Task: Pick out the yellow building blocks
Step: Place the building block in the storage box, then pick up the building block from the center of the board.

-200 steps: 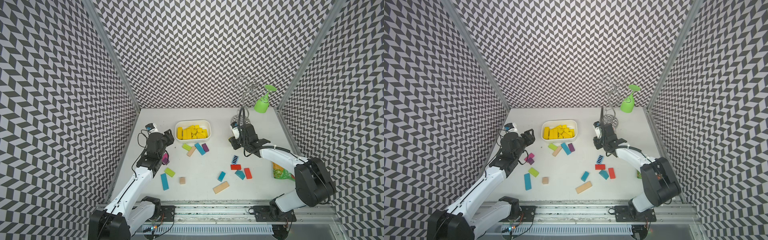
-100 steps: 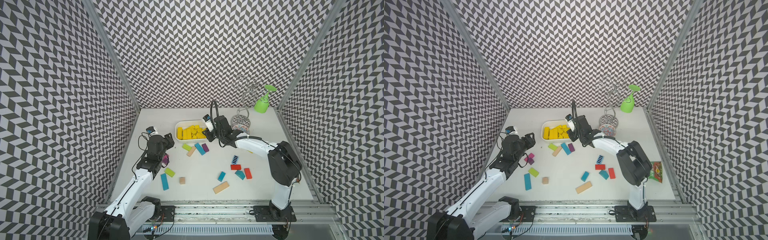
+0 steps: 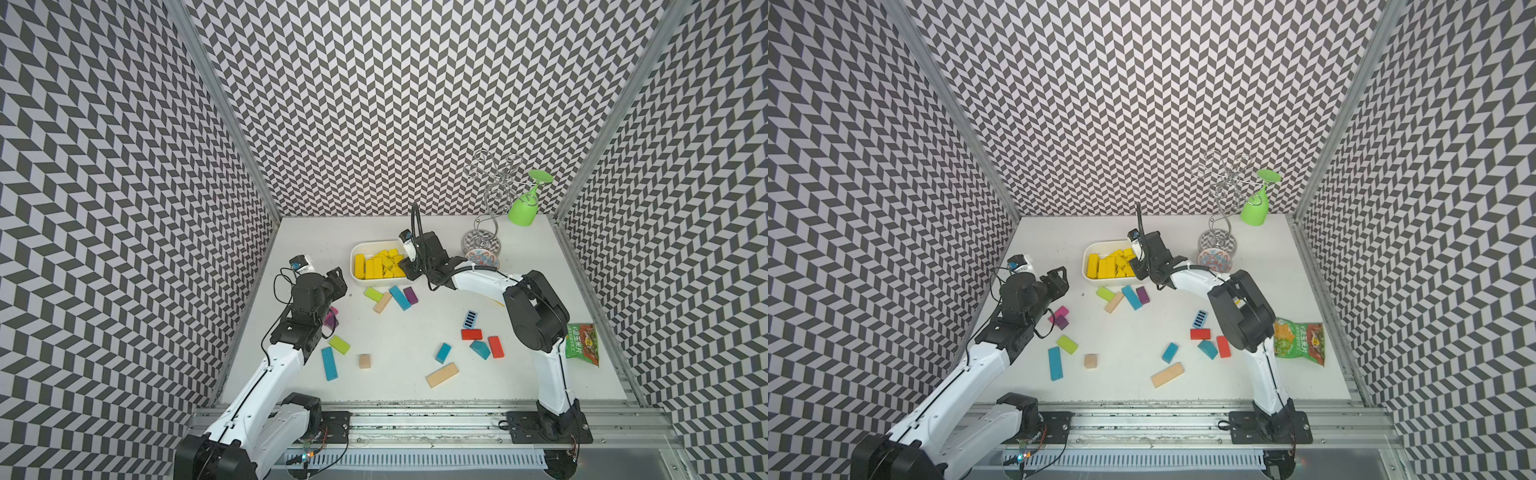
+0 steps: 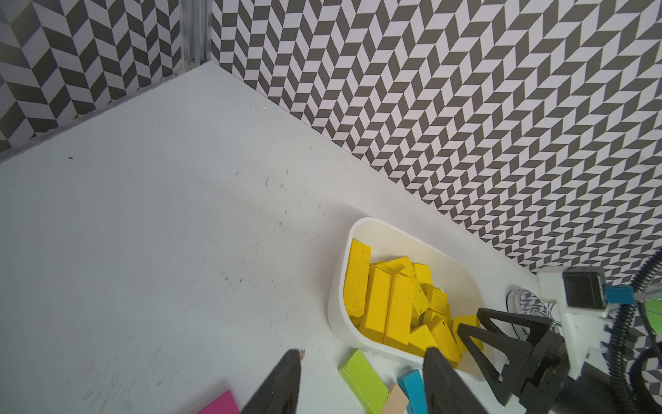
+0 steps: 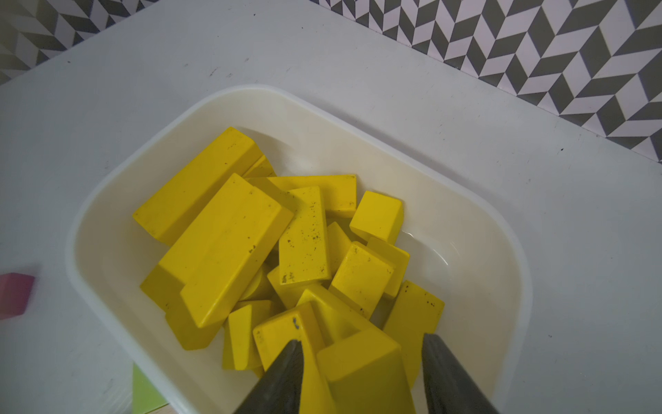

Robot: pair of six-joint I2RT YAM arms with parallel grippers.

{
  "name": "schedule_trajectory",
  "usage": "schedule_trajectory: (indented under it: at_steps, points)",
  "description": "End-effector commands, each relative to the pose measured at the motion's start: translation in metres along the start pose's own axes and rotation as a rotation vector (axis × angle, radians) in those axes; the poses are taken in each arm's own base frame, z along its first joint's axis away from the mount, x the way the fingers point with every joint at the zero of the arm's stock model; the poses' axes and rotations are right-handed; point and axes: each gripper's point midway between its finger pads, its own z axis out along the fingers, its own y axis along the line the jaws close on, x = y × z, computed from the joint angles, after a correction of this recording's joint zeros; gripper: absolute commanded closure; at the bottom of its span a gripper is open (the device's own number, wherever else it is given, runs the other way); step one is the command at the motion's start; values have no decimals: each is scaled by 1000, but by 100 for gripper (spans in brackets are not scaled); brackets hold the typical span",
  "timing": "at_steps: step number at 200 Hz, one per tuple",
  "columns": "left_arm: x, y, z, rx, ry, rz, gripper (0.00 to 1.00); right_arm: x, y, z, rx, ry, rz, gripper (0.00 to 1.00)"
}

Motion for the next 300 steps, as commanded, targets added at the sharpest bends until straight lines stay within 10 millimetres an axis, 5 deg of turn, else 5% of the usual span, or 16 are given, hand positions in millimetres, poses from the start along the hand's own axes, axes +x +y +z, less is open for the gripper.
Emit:
schedule_trajectory:
  at_steps: [1,59,98,150,194,246,300]
  points:
    - [2,7,-2,-19,-9,-6,43,-28,-3,-11,14,-75,-4,38]
    - [-1,5,5,-26,-7,9,43,-47,-3,-91,39,-163,-90,35]
    - [0,8,5,-34,-13,4,43,-7,-23,-152,120,-162,-174,36]
    - [7,16,6,-47,-18,-12,43,58,-108,-206,248,-90,-128,36]
    - [11,22,9,-76,-16,1,43,90,-137,-197,287,57,-176,36]
    - [7,21,5,-69,-28,10,43,137,-171,-186,368,240,-42,36]
    - [9,14,13,-40,-14,20,44,177,-180,-186,359,334,93,35]
